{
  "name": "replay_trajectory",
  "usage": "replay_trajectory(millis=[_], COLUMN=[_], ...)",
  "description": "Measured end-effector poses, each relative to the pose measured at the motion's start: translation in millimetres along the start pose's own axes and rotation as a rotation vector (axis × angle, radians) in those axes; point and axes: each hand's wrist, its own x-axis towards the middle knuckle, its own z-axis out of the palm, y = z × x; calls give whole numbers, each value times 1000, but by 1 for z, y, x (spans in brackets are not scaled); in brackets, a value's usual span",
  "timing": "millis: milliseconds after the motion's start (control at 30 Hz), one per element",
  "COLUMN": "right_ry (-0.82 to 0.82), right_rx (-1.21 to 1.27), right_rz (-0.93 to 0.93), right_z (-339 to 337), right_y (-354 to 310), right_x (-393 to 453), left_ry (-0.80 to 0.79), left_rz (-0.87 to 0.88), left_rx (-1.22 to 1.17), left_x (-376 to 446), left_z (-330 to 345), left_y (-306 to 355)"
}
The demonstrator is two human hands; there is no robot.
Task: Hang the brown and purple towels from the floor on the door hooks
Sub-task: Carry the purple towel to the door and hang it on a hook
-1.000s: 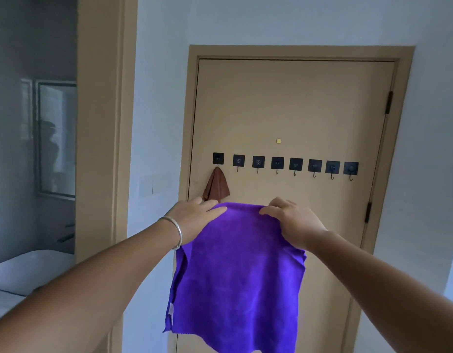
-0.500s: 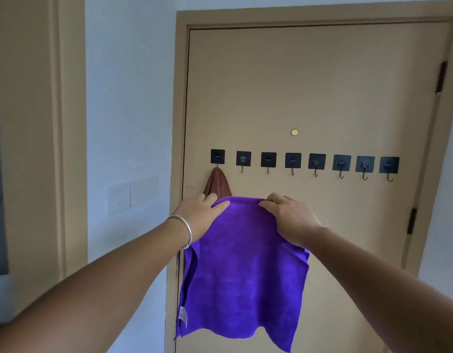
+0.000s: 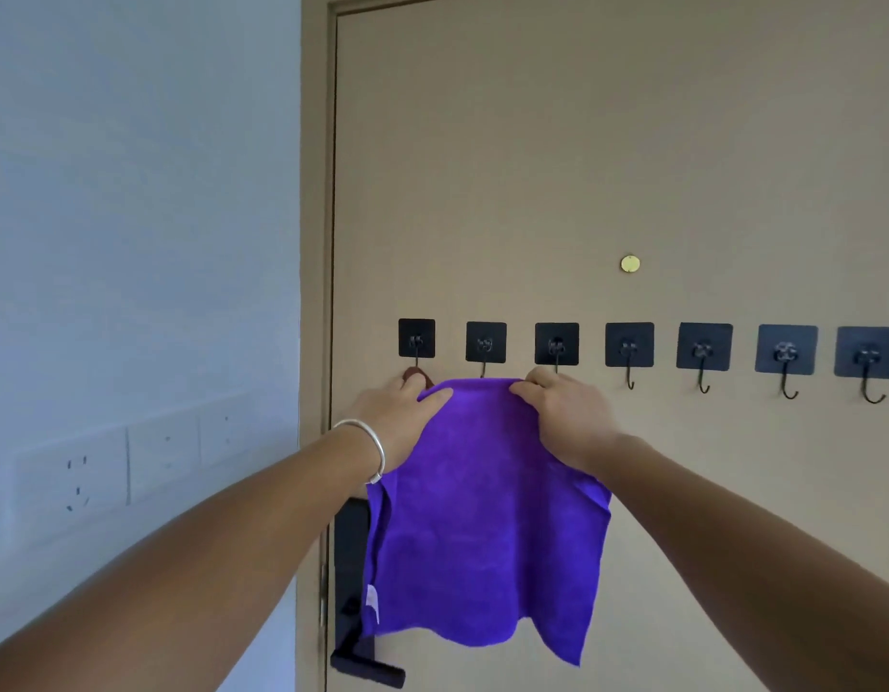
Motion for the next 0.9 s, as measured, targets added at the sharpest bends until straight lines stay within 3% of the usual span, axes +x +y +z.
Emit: replay_trajectory(millis=[433, 633, 900], right_ry=[-31, 46, 117], right_rx=[-109, -208, -158], right_rz=[124, 166, 94], right_z=[47, 83, 122], right_y=[25, 13, -15], right_x=[94, 88, 55], left_ry=[-27, 62, 36], left_rz=[-15, -50, -31], left_rx=[-2, -44, -78], left_x=[112, 110, 88], left_z=[50, 89, 132], left_y=[-36, -15, 34])
